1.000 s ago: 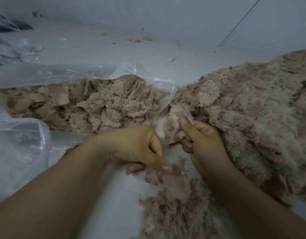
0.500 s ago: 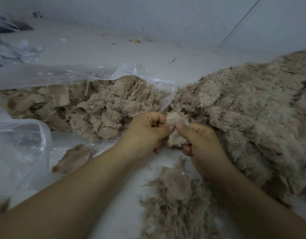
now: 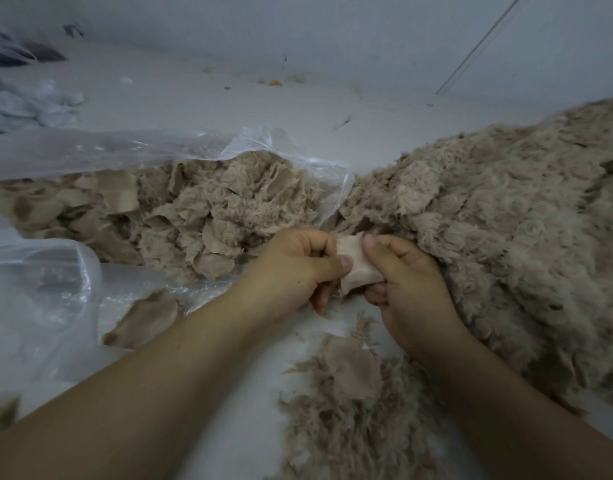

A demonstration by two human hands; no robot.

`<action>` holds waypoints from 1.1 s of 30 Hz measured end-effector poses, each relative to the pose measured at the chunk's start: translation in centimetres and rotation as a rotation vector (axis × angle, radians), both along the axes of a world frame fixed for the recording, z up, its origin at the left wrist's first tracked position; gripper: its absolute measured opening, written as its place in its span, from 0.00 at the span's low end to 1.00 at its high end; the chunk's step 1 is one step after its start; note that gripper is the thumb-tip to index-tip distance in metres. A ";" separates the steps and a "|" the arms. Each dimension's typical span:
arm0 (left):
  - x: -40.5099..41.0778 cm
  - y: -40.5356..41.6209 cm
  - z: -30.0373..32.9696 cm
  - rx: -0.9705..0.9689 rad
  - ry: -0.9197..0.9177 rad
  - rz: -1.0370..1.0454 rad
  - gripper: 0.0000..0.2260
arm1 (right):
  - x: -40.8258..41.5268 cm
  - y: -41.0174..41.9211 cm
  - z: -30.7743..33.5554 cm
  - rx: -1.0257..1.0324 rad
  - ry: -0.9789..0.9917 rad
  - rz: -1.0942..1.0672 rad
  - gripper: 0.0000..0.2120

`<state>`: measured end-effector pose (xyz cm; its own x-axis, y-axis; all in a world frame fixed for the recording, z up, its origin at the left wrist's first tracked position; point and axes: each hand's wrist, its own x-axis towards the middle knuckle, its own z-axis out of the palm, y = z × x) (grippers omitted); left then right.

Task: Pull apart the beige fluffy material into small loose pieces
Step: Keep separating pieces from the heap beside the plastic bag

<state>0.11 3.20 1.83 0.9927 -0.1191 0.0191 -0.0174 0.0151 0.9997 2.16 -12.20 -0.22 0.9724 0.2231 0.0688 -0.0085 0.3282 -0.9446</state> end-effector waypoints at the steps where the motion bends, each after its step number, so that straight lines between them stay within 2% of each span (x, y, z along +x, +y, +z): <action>1: 0.0 0.0 0.0 0.002 -0.004 0.007 0.09 | 0.0 0.0 0.0 0.003 0.006 -0.010 0.11; 6: 0.6 0.6 -0.2 -0.075 0.036 0.060 0.13 | 0.1 0.0 -0.1 0.014 0.018 0.001 0.12; 11: 0.6 0.6 -0.1 -0.100 0.059 0.070 0.08 | 0.2 0.1 -0.2 0.018 0.041 -0.021 0.13; 13: 0.7 0.7 0.0 -0.144 0.031 0.140 0.09 | 0.4 0.1 -0.4 0.018 0.040 -0.060 0.13; 15: 1.0 1.2 0.1 -0.108 -0.079 0.281 0.13 | 0.6 0.1 -0.7 -0.020 0.023 -0.082 0.15; 17: 1.3 2.1 0.6 0.115 -0.264 0.494 0.14 | 0.7 0.1 -1.0 -0.079 -0.004 -0.080 0.17; 21: 1.5 4.8 1.4 0.747 -0.640 0.803 0.07 | 0.7 0.3 -0.9 -0.085 -0.009 -0.061 0.18; 23: 1.9 5.8 1.4 1.140 -0.575 0.737 0.06 | 0.7 0.2 -0.8 -0.088 -0.002 -0.061 0.18; 24: 2.0 5.8 1.3 1.292 -0.454 0.663 0.06 | 0.7 0.2 -0.8 -0.087 0.005 -0.062 0.18; 25: 2.1 5.6 1.2 1.363 -0.343 0.607 0.05 | 0.7 0.2 -0.8 -0.082 0.012 -0.061 0.18; 27: 2.0 5.2 1.2 1.396 -0.252 0.576 0.06 | 0.6 0.1 -0.8 -0.062 0.026 -0.057 0.18; 29: 1.9 5.2 1.1 1.363 -0.346 0.624 0.05 | 0.6 0.2 -0.7 -0.036 0.039 -0.065 0.16; 31: 1.6 4.9 1.1 1.249 -0.510 0.612 0.06 | 0.6 0.2 -0.7 -0.028 0.039 -0.072 0.14; 32: 1.4 4.5 1.2 1.158 -0.555 0.537 0.06 | 0.6 0.2 -0.7 -0.033 0.037 -0.072 0.13; 33: 1.2 4.1 1.4 1.033 -0.518 0.393 0.05 | 0.6 0.2 -0.7 -0.040 0.035 -0.072 0.12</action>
